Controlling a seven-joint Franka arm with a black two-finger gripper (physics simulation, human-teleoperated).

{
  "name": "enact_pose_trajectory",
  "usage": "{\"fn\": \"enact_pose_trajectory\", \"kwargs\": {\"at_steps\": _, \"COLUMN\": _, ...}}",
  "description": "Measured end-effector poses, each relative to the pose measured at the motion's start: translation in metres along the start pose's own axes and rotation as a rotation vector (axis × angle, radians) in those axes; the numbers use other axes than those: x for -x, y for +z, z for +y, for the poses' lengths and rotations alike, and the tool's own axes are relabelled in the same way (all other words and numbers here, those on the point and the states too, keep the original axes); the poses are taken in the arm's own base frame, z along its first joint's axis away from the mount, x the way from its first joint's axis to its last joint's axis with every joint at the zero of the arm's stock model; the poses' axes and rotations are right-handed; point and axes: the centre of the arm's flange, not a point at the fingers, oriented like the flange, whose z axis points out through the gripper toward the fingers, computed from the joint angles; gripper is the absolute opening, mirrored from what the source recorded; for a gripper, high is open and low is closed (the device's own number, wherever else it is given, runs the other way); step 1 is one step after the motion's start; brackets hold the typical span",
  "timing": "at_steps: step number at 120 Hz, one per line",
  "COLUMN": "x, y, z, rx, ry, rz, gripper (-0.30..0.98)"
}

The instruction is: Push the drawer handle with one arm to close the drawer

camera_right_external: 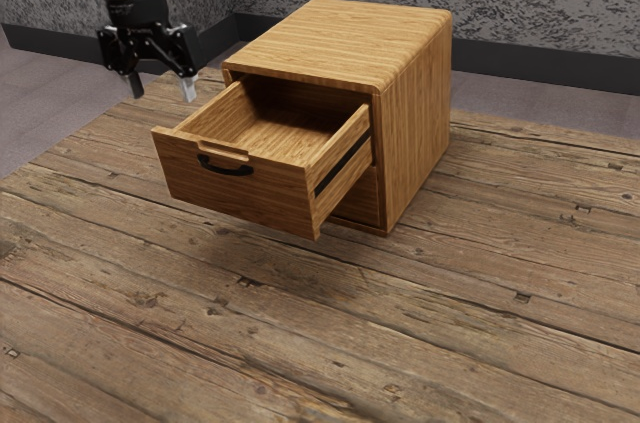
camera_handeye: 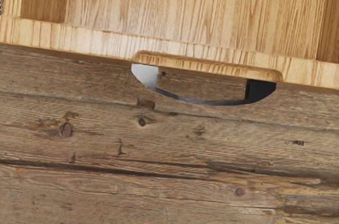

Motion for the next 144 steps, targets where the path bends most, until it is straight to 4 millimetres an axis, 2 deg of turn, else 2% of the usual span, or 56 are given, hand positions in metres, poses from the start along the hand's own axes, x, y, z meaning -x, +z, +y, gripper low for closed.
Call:
{"fn": "enact_pose_trajectory", "kwargs": {"at_steps": 9, "x": 0.002, "y": -0.004, "z": -0.006, "rx": 0.0, "ry": -0.018, "rz": 0.012, "gripper": 0.69}}
{"fn": "enact_pose_trajectory", "kwargs": {"at_steps": 12, "x": 0.013, "y": -0.009, "z": -0.009, "rx": 0.0, "ry": -0.027, "rz": 0.02, "gripper": 0.69}}
{"fn": "enact_pose_trajectory", "kwargs": {"at_steps": 16, "x": 0.038, "y": -0.017, "z": -0.013, "rx": -0.004, "ry": -0.036, "rz": 0.036, "gripper": 0.69}}
{"fn": "enact_pose_trajectory", "kwargs": {"at_steps": 21, "x": 0.093, "y": -0.022, "z": 0.005, "rx": -0.025, "ry": -0.009, "rz": 0.058, "gripper": 0.69}}
{"fn": "enact_pose_trajectory", "kwargs": {"at_steps": 29, "x": 0.16, "y": -0.007, "z": 0.028, "rx": -0.066, "ry": 0.024, "rz": 0.068, "gripper": 0.67}}
{"fn": "enact_pose_trajectory", "kwargs": {"at_steps": 34, "x": 0.182, "y": 0.006, "z": 0.039, "rx": -0.089, "ry": 0.038, "rz": 0.065, "gripper": 0.61}}
{"fn": "enact_pose_trajectory", "kwargs": {"at_steps": 38, "x": 0.188, "y": 0.022, "z": 0.045, "rx": -0.099, "ry": 0.042, "rz": 0.053, "gripper": 0.54}}
{"fn": "enact_pose_trajectory", "kwargs": {"at_steps": 45, "x": 0.184, "y": 0.045, "z": 0.049, "rx": -0.097, "ry": 0.039, "rz": 0.033, "gripper": 0.41}}
{"fn": "enact_pose_trajectory", "kwargs": {"at_steps": 57, "x": 0.166, "y": 0.069, "z": 0.058, "rx": -0.079, "ry": 0.032, "rz": 0.024, "gripper": 0.25}}
{"fn": "enact_pose_trajectory", "kwargs": {"at_steps": 82, "x": 0.11, "y": 0.109, "z": 0.056, "rx": -0.074, "ry": -0.012, "rz": 0.031, "gripper": 0.1}}
{"fn": "enact_pose_trajectory", "kwargs": {"at_steps": 106, "x": 0.072, "y": 0.116, "z": 0.058, "rx": -0.07, "ry": -0.03, "rz": 0.087, "gripper": 0.05}}
{"fn": "enact_pose_trajectory", "kwargs": {"at_steps": 130, "x": 0.035, "y": 0.124, "z": 0.049, "rx": -0.056, "ry": -0.063, "rz": 0.104, "gripper": 0.04}}
{"fn": "enact_pose_trajectory", "kwargs": {"at_steps": 144, "x": 0.018, "y": 0.131, "z": 0.035, "rx": -0.063, "ry": -0.089, "rz": 0.101, "gripper": 0.03}}
